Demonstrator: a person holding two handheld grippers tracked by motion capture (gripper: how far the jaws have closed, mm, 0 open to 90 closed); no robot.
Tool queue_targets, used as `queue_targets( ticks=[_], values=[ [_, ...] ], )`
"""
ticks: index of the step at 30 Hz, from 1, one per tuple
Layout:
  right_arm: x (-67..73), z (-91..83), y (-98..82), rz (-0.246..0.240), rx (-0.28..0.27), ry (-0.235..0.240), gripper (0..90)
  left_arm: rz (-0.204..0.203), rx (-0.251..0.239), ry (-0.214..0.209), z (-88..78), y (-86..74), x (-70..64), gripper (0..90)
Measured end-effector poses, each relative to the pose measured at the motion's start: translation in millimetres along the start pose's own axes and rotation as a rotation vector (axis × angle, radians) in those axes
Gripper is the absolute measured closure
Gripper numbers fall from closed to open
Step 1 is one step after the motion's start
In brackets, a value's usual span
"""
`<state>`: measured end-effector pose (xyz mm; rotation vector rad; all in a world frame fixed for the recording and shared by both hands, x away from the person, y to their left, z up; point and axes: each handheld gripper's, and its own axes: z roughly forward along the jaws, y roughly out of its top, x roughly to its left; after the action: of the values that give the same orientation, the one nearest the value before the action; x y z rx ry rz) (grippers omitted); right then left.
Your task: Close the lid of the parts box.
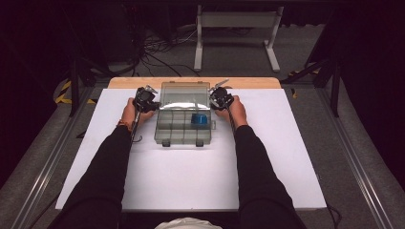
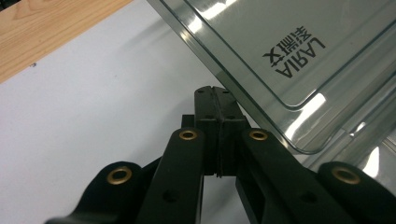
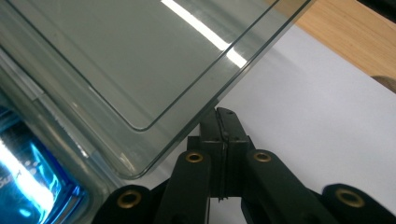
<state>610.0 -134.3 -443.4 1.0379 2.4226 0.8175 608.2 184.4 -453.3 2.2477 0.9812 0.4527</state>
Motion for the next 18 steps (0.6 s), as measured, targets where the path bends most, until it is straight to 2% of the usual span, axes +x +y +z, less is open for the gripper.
queue_targets(
  ticks=[2,6,8,17,18],
  values=[
    [0.3,0.6,-0.6,0.008,-0.013,-0.007,90.0,-0.009,-0.007,-0.006,-0.1,0.1,0.3,89.6],
    [2.5,1.5,-0.6,0.016,-0.032,-0.021,90.0,-0.02,-0.029,0.011,-1.3,0.7,0.8,89.7],
    [3.9,0.1,0.6,0.017,-0.059,-0.03,90.0,-0.031,-0.043,0.009,-3.4,1.6,1.5,89.7],
    [6.3,-10.2,6.3,-0.001,-0.119,-0.071,90.0,-0.003,-0.095,0.046,-14.7,8.5,0.5,89.6],
    [6.5,-11.3,6.7,-0.001,-0.124,-0.075,90.0,-0.011,-0.096,0.044,-15.9,9.0,0.0,89.7]
  ],
)
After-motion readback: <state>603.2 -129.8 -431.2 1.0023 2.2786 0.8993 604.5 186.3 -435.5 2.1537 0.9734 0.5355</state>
